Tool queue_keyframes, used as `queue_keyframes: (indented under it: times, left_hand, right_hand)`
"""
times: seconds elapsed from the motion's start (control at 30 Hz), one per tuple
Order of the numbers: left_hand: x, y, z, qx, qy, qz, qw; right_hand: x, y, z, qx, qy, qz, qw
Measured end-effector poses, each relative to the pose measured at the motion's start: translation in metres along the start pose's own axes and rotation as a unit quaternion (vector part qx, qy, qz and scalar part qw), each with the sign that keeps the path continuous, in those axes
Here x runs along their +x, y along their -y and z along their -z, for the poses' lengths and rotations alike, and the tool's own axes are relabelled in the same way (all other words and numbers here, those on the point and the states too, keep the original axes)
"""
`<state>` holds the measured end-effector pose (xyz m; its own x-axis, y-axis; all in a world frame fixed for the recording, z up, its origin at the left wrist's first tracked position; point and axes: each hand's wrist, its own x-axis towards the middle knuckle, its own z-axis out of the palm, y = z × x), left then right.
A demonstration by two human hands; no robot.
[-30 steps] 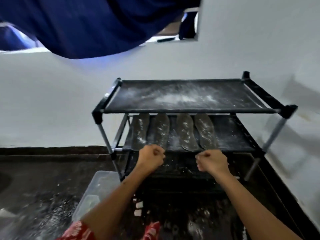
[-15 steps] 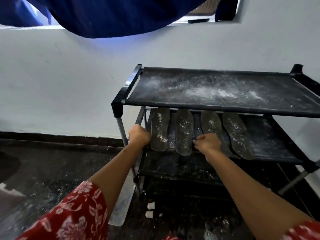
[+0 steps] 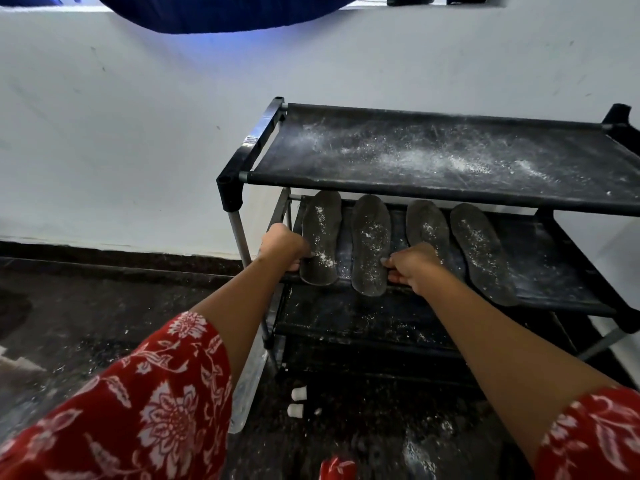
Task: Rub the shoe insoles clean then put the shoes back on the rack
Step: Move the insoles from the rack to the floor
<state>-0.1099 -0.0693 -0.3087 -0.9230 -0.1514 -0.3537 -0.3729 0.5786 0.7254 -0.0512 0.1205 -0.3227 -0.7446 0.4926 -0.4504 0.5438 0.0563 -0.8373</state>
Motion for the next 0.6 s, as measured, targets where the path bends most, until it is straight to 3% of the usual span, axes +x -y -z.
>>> queue_keyframes:
  times: [0.27, 0.6]
  left_hand:
    - [0.001, -0.001, 0.002, -0.103, 0.094, 0.076, 0.987]
    - [-0.074, 0.018, 0.008, -0.264, 0.103, 0.075, 0.956]
  right_hand:
    - [-0.009, 0.0, 0.009, 0.065, 0.045, -0.018, 0.997]
    - [-0.068, -0.012, 0.039, 0.123, 0.056, -0.04, 0.99]
